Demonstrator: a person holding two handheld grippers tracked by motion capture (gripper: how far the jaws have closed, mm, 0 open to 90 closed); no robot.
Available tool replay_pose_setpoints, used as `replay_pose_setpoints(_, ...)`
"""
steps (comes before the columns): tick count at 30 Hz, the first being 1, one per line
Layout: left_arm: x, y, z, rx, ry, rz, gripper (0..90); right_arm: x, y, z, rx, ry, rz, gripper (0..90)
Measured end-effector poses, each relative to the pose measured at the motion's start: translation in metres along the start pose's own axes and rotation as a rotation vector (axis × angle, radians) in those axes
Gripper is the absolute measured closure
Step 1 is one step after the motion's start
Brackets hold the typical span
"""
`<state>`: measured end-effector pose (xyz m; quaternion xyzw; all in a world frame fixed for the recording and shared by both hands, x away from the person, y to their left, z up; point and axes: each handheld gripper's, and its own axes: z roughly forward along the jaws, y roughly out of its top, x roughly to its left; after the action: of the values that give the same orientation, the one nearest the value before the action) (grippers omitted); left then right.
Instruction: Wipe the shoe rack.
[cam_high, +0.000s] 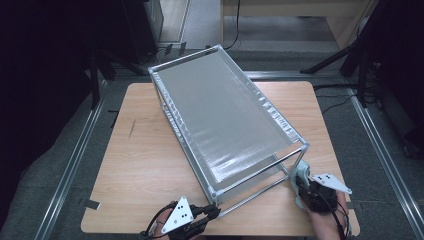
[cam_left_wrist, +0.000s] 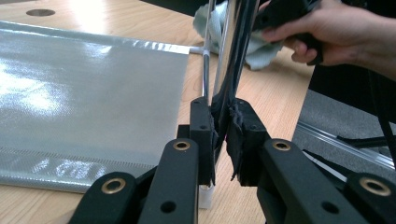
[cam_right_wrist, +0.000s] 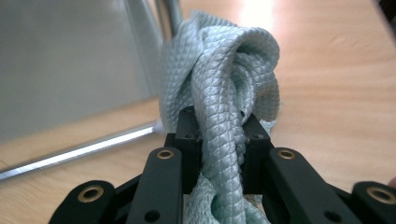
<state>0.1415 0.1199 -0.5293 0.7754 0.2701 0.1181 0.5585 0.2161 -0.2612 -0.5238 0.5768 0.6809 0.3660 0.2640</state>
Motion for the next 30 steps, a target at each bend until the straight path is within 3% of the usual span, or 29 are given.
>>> replay_pose_setpoints(5,0.000,0.000,0.000,-0.002,-0.001,-0.004,81.2,0.000,0.021,-0.024,-0.126,0.004,0.009,75.2)
replay_pose_setpoints(7,0.000,0.000,0.000,-0.002,-0.001,-0.004,81.2,0.003,0.034,-0.041,-0.216,0.020,0.008,75.2)
replay_pose_setpoints(11,0.000,-0.001,0.000,-0.003,-0.001,-0.004,81.2,0.010,0.050,-0.068,-0.349,0.019,-0.024,74.2)
replay_pose_setpoints(13,0.000,-0.001,0.000,-0.004,0.000,-0.005,81.3,0.014,0.053,-0.071,-0.376,-0.002,-0.043,73.8)
replay_pose_setpoints(18,-0.001,-0.001,0.000,-0.003,0.004,-0.004,81.3,0.015,0.047,-0.051,-0.330,-0.027,-0.057,73.9)
replay_pose_setpoints(21,-0.001,-0.001,0.001,-0.004,0.005,-0.005,81.2,0.014,0.038,-0.036,-0.267,-0.020,-0.064,73.9)
replay_pose_setpoints(26,-0.001,-0.001,0.001,-0.002,0.005,-0.001,81.2,0.011,0.016,-0.005,-0.111,-0.010,-0.070,73.9)
replay_pose_setpoints(28,-0.001,-0.001,0.000,0.000,0.005,0.001,81.2,0.010,0.009,0.005,-0.050,-0.026,-0.082,73.9)
replay_pose_setpoints(30,-0.001,-0.001,0.000,0.002,0.004,0.001,81.3,0.007,0.007,0.008,-0.036,-0.050,-0.079,74.1)
